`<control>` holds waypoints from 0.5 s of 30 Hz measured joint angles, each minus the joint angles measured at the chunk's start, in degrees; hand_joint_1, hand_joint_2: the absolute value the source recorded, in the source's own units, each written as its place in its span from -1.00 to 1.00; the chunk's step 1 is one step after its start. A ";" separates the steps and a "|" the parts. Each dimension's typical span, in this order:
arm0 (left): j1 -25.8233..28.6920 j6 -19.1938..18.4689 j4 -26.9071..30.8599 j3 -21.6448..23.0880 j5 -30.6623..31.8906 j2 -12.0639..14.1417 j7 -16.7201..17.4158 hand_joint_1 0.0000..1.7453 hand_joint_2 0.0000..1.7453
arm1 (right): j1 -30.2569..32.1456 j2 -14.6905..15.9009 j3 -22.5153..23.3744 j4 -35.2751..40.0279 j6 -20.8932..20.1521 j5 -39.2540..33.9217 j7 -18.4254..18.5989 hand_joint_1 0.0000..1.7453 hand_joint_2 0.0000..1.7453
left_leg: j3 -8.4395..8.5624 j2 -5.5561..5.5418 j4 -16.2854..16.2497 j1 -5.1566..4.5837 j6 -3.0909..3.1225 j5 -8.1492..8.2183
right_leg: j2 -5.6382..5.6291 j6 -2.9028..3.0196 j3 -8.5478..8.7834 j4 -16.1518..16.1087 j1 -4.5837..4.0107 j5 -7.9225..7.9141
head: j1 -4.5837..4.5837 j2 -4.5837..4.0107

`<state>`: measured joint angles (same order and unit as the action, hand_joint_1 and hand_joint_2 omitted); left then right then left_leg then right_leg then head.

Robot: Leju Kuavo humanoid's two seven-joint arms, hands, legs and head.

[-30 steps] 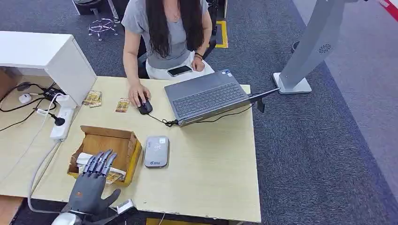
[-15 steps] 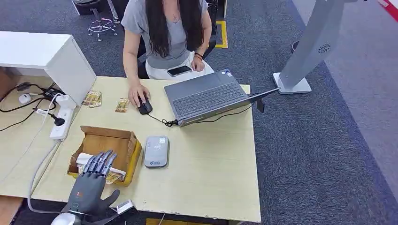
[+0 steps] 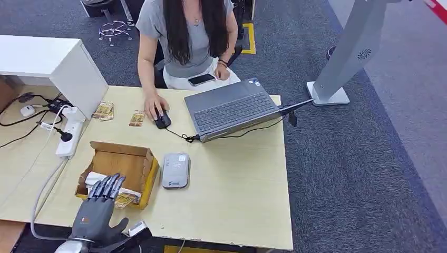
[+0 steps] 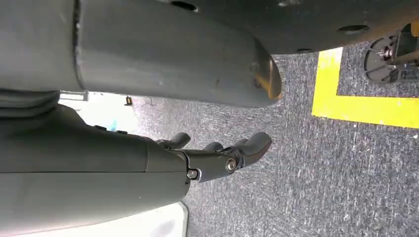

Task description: Pass the card to the sensor for recognition and then transmit it.

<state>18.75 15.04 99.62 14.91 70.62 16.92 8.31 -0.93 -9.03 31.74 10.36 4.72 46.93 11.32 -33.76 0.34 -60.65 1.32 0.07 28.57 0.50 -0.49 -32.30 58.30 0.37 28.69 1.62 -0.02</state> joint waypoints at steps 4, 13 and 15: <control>-0.02 -0.11 0.02 0.00 0.00 0.22 0.33 -1.00 1.00 | 0.00 -0.07 0.33 0.00 0.02 0.28 0.00 -1.00 -1.00 | 0.00 0.00 0.00 -0.01 0.00 0.00 | 0.00 0.00 0.01 0.00 0.00 0.00 | -0.04 0.00; -0.67 -0.92 0.00 -0.44 -0.42 0.24 0.65 -1.00 1.00 | -0.01 -0.11 0.81 0.00 -0.02 0.68 0.00 -1.00 -1.00 | 0.01 0.00 0.00 -0.01 0.00 0.00 | 0.00 0.00 0.01 0.00 0.00 0.00 | -0.02 0.00; -0.74 -0.90 0.00 -0.59 -0.42 0.22 0.48 -1.00 1.00 | 0.00 -0.13 0.83 0.00 0.00 0.85 0.00 -1.00 -1.00 | 0.00 0.00 0.00 -0.01 0.00 0.00 | 0.00 0.00 0.00 0.00 0.00 0.00 | -0.02 0.00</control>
<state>18.02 14.14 99.62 14.32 70.20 17.14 8.79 -0.93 -9.16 32.57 10.36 4.72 47.78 11.32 -33.75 0.34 -60.65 1.32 0.07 28.57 0.50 -0.49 -32.30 58.30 0.37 28.69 1.60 -0.02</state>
